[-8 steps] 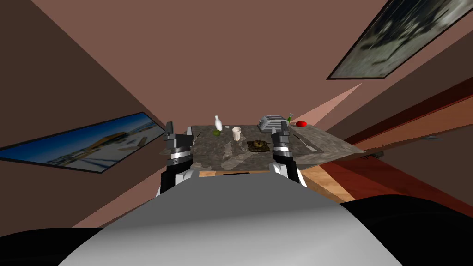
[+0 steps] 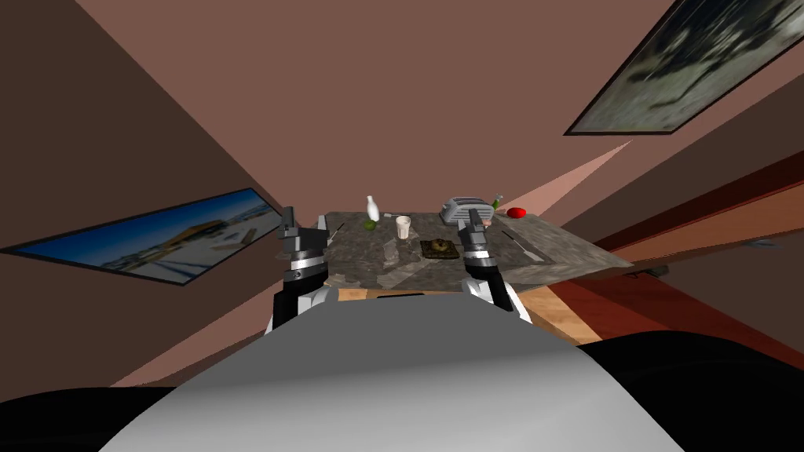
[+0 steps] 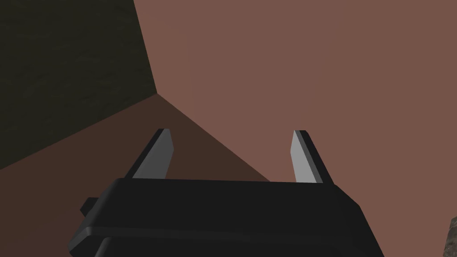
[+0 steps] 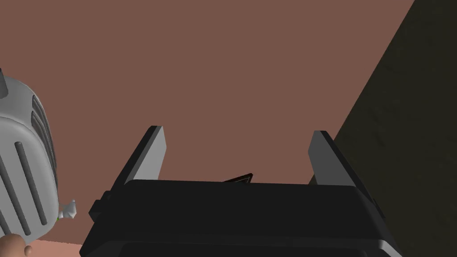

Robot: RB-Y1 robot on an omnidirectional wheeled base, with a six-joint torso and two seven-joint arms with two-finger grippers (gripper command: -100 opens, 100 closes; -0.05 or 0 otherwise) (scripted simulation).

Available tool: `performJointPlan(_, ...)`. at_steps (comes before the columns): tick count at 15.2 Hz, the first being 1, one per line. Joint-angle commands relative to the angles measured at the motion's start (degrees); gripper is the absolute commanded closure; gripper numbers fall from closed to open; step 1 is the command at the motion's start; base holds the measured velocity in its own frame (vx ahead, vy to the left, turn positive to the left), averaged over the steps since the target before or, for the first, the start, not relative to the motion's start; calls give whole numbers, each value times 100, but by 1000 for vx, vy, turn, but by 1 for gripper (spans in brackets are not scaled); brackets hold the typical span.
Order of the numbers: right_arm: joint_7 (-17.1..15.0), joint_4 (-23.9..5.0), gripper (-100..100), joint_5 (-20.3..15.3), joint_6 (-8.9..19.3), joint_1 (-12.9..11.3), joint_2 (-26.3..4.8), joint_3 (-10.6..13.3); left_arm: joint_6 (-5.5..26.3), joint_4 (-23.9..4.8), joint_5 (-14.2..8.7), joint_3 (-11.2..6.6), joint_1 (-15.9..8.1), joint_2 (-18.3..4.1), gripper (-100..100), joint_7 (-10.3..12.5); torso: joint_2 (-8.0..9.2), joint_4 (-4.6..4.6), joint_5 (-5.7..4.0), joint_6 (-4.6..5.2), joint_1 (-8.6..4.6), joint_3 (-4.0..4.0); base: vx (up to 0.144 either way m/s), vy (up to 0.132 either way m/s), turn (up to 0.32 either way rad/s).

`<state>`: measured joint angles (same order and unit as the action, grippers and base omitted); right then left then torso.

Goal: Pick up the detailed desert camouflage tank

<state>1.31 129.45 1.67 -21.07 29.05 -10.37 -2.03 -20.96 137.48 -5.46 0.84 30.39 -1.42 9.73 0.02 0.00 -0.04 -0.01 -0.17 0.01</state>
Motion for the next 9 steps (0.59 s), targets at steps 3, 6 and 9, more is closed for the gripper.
performJointPlan(3, 1, -201, -100, -113, -76, 6, -508, 18, 0, 0, 0, 0, 0, 0, 0, 0, 0, 0, -1, 0, -2, 0, -6, -40, 89)
performJointPlan(6, 5, -300, -100, -172, -116, 12, -852, 34, 0, 0, 0, 0, 0, 0, 0, 0, -2, -1, -1, -1, -5, -1, -3, -43, 98)
performJointPlan(9, 8, -406, -100, -236, -160, 20, -1141, 52, 0, 0, 0, 0, 0, 0, 0, 0, 1, 0, -1, 0, -7, 0, -14, -42, 78)
